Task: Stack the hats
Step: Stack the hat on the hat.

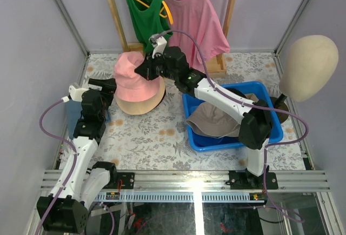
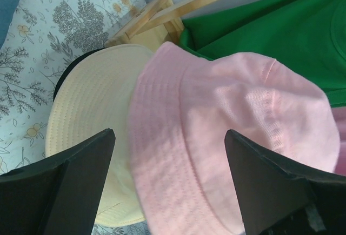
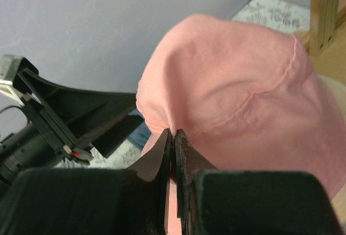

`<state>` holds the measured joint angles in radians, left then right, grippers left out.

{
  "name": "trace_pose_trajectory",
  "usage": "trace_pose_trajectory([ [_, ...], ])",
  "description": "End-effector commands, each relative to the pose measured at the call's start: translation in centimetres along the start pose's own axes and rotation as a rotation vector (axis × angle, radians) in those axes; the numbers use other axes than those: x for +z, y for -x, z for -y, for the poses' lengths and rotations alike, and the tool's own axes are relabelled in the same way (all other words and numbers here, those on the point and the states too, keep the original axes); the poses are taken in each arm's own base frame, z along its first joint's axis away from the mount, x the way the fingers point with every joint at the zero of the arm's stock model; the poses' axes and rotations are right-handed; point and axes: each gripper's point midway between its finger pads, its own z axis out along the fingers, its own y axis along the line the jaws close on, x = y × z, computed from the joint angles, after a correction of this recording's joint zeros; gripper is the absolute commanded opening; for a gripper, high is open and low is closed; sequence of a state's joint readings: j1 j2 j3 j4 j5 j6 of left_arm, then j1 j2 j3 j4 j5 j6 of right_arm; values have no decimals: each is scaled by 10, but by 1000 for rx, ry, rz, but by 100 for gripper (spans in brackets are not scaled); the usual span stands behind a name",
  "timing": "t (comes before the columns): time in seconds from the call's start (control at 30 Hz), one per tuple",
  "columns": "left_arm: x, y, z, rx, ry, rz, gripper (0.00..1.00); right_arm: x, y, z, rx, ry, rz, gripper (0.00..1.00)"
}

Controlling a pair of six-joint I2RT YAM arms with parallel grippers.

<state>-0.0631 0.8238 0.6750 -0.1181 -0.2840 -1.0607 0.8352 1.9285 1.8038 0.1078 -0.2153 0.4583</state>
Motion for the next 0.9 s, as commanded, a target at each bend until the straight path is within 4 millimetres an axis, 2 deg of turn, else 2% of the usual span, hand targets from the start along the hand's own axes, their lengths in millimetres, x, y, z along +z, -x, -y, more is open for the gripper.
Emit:
trace_pose_trajectory([
  [0.0,4,7,7,-63,-42,38,83,2,-9,-13,41,75,2,0],
  [0.1,6,5,1,-84,-29,39,83,5,-25,-7,54,69,-36,0],
  [0.27,12,2,-10,-110,-2,44,84,9,-35,2,44,34,-77,0],
  [0.37,16,1,-19,-136,23,50,85,14,-39,4,48,31,-97,6],
  [0.4,17,3,-22,-144,30,57,85,15,-39,4,48,30,-101,10],
  [0.57,20,14,-34,-203,41,100,87,12,-34,2,39,23,-105,45],
  [0.7,24,20,-42,-241,47,116,87,5,-31,3,31,8,-96,65],
  [0.77,25,21,-47,-255,55,117,87,0,-30,4,24,-4,-91,71],
  [0.87,28,22,-50,-267,57,121,86,-10,-29,7,11,-28,-79,75],
])
